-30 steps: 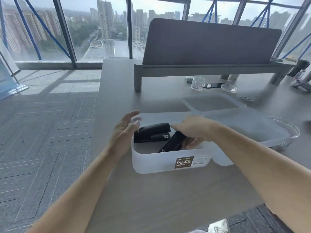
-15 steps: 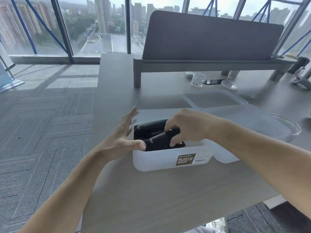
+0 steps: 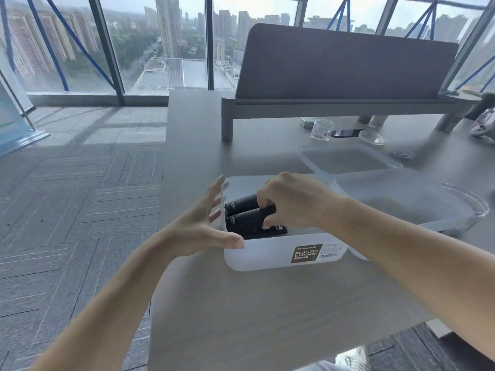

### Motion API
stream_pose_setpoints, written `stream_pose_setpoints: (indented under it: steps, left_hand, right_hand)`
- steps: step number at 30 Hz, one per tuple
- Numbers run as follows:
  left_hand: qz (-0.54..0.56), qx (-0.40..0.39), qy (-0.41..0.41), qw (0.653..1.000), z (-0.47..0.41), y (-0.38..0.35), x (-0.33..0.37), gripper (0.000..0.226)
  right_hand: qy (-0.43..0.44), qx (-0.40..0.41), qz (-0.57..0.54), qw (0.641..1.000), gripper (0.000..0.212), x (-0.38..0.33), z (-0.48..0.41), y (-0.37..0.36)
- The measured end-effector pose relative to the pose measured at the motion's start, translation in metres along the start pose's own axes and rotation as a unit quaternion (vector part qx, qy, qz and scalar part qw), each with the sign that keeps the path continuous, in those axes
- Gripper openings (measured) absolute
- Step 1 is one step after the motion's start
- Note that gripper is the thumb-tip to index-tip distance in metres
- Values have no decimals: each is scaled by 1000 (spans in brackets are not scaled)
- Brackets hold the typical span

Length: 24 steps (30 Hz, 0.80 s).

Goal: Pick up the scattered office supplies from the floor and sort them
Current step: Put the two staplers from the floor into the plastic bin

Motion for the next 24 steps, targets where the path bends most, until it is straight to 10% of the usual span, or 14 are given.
stream_pose_setpoints:
  steps: [16, 24]
  left_hand:
    - [-86, 39, 61, 994, 19, 0, 29, 156]
    - [-312, 132, -70, 938, 40, -65, 137, 36]
  right_hand:
    - [-49, 24, 53, 997, 37, -3, 12, 8]
    - [-133, 93, -79, 984, 18, 43, 172, 44]
Point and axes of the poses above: each hand's wrist, its own z-axis away from the middle knuckle, its own y-axis out of the back of the hand, x = y × z, the point moved 8 cm from there along -z, towards the middle knuckle, and after that the axes turned 12 degrees about -x, right-handed, at the moved point
